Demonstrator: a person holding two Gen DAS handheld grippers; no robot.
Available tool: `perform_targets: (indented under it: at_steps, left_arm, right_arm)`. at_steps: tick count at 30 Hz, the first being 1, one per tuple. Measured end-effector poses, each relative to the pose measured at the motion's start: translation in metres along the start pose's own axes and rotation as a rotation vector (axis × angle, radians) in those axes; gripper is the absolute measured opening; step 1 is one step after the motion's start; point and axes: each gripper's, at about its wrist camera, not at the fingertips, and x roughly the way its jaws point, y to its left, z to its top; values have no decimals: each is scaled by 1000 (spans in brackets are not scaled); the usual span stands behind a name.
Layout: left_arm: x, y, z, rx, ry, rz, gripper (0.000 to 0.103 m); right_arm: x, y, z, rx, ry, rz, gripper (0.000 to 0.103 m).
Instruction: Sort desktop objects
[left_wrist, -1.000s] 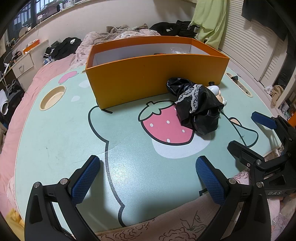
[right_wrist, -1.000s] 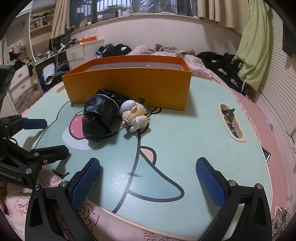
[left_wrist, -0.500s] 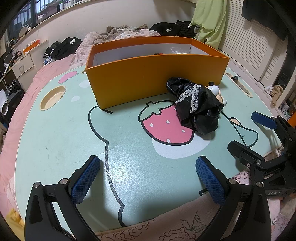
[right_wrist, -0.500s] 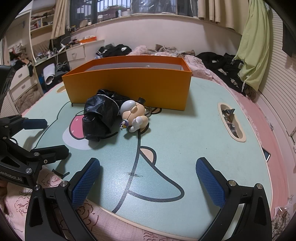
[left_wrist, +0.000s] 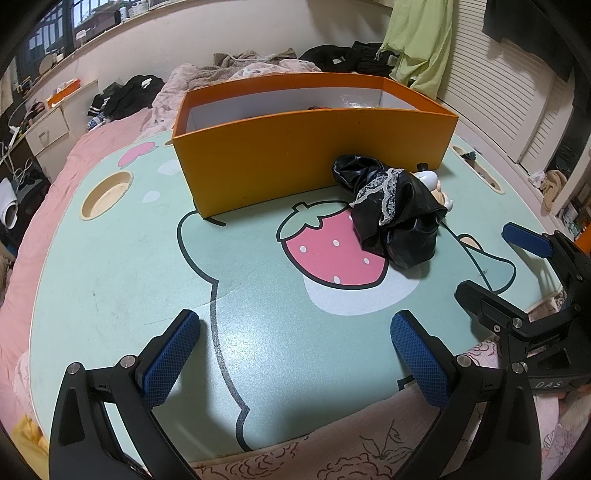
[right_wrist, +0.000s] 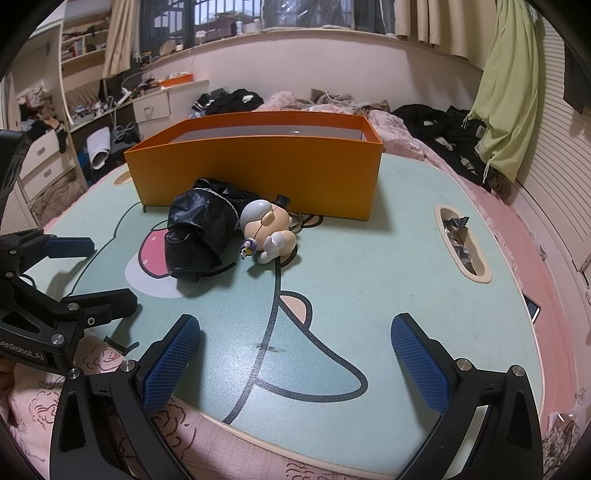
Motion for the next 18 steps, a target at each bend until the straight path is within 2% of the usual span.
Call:
perform_targets:
  at_steps: [2, 4, 8, 10, 13, 16, 18]
  left_arm:
    - [-4, -4, 2, 13, -10, 18, 103]
    - [-14, -9, 7, 27, -53, 8, 103]
    - [-33, -12, 31, -6, -135, -114, 102]
    - [-32, -18, 48, -7, -145, -140, 97]
    - [-15, -29, 69, 7, -112, -123, 85]
    - [13, -36, 78, 9, -42, -132, 65]
    - [28, -34, 75, -20, 6, -154, 42]
  right_arm:
    - [-2, 2, 2, 5, -5, -2, 103]
    - [-2, -1, 3, 20, -14, -16, 103]
    - [0, -3, 6, 30, -22, -30, 103]
    - [0, -1, 7, 31, -23, -31, 103]
    - [0, -1, 7, 31, -24, -31, 103]
    - [0, -1, 7, 31, -24, -32, 103]
    - [1, 0, 7, 31, -24, -32, 103]
